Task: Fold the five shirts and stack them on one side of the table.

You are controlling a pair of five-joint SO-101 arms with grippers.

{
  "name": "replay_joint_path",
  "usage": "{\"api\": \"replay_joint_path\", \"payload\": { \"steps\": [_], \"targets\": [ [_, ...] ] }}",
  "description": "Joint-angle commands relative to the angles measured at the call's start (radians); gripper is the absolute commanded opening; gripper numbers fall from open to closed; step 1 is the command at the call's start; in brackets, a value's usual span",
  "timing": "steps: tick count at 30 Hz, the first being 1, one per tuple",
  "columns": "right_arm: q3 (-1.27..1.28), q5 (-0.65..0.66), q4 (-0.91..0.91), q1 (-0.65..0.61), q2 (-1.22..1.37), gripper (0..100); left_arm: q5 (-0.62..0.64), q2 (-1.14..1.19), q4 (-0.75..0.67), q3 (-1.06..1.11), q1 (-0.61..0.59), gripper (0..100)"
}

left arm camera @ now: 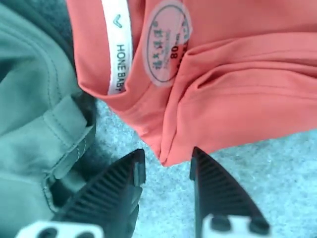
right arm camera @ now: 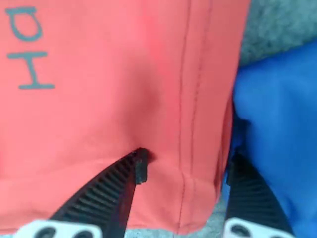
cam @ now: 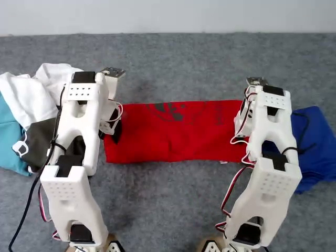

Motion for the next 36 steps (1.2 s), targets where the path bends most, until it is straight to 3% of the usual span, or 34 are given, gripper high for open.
{"api": "replay_joint_path", "payload": {
  "steps": [1,7,26,36],
  "targets": [
    [-0.005,-0.003,-0.008,-0.01,0.005,17.6,-0.002,-0.008,0.026,-0.03,0.002,15],
    [-0.005,-0.003,-0.01,-0.008,0.001,5.2,-0.002,-0.008,0.026,-0.028,0.002,15],
    [-0.288,-0.011,0.223,-0.013,0.01,0.9,-0.006,-0.008,0.025,0.019,0.002,15],
    [-0.292,-0.005,0.223,-0.223,0.001,1.0,-0.003,-0.017,0.025,0.013,-0.008,15]
  ]
}}
